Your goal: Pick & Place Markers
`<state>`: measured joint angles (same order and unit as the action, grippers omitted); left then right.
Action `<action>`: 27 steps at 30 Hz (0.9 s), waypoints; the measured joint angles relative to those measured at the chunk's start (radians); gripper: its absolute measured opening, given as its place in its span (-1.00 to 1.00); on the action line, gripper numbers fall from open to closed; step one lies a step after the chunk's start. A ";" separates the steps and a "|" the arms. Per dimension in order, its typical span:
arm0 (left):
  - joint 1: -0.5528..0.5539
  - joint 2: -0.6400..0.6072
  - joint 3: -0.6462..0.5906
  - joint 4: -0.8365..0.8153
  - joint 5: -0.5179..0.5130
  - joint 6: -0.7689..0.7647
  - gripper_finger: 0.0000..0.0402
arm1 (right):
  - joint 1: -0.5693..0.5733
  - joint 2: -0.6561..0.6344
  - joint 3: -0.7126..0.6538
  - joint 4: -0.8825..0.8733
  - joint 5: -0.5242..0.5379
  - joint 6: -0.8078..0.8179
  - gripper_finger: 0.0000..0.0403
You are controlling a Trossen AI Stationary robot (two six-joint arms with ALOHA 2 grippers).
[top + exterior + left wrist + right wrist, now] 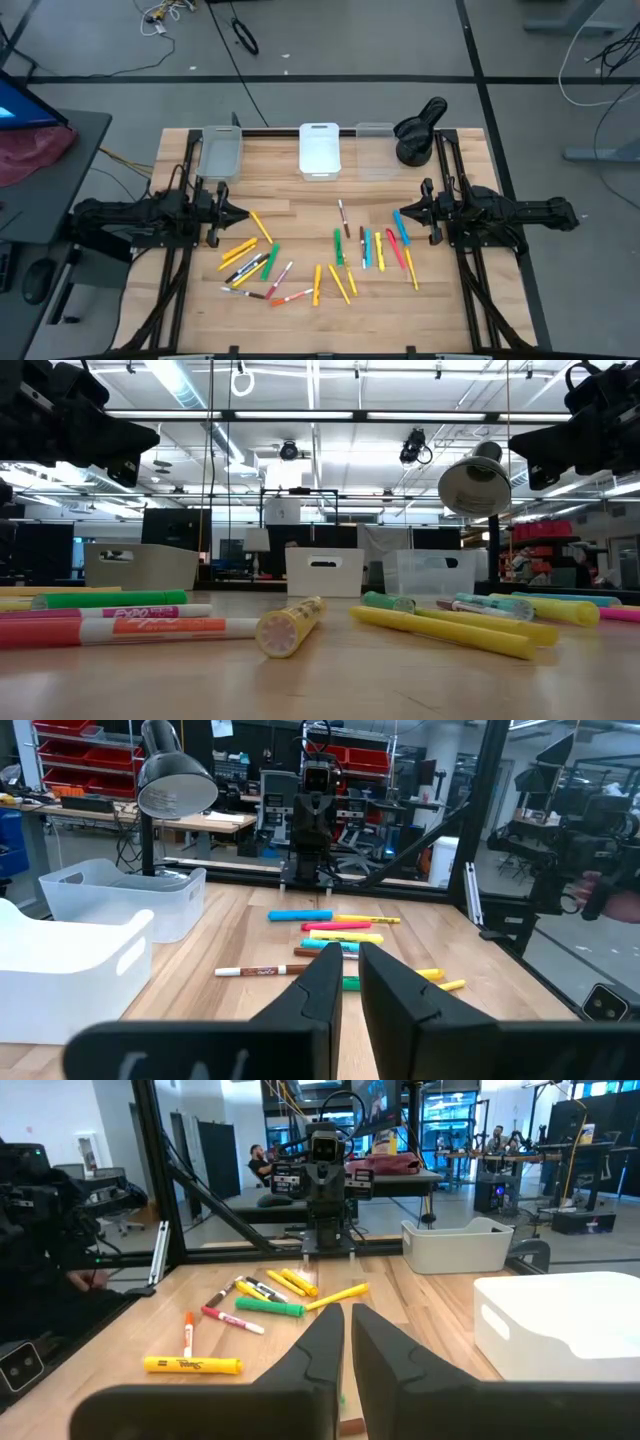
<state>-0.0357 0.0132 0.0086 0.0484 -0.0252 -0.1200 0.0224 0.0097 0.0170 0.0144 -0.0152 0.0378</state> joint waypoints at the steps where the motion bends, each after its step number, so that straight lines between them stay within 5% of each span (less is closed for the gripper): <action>1: 0.000 0.000 0.000 0.000 0.000 0.000 -0.79 | 0.000 0.000 0.000 0.007 0.008 -0.011 -0.86; 6: 0.000 0.000 0.000 0.000 0.000 0.000 -0.79 | 0.009 0.021 0.000 0.179 -0.043 0.084 -0.86; 17: 0.000 0.000 0.000 0.000 0.000 0.000 -0.79 | 0.093 0.337 0.001 0.840 -0.084 -0.182 -0.86; 22: 0.000 0.000 0.000 0.000 0.000 0.000 -0.79 | 0.095 0.574 0.006 1.108 0.070 -0.192 -0.86; 27: 0.000 0.000 0.000 0.000 0.000 0.000 -0.79 | 0.094 0.729 0.040 1.154 0.317 -0.187 -0.86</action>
<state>-0.0358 0.0132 0.0086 0.0483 -0.0254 -0.1200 0.1168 0.7383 0.0567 1.1688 0.3018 -0.1493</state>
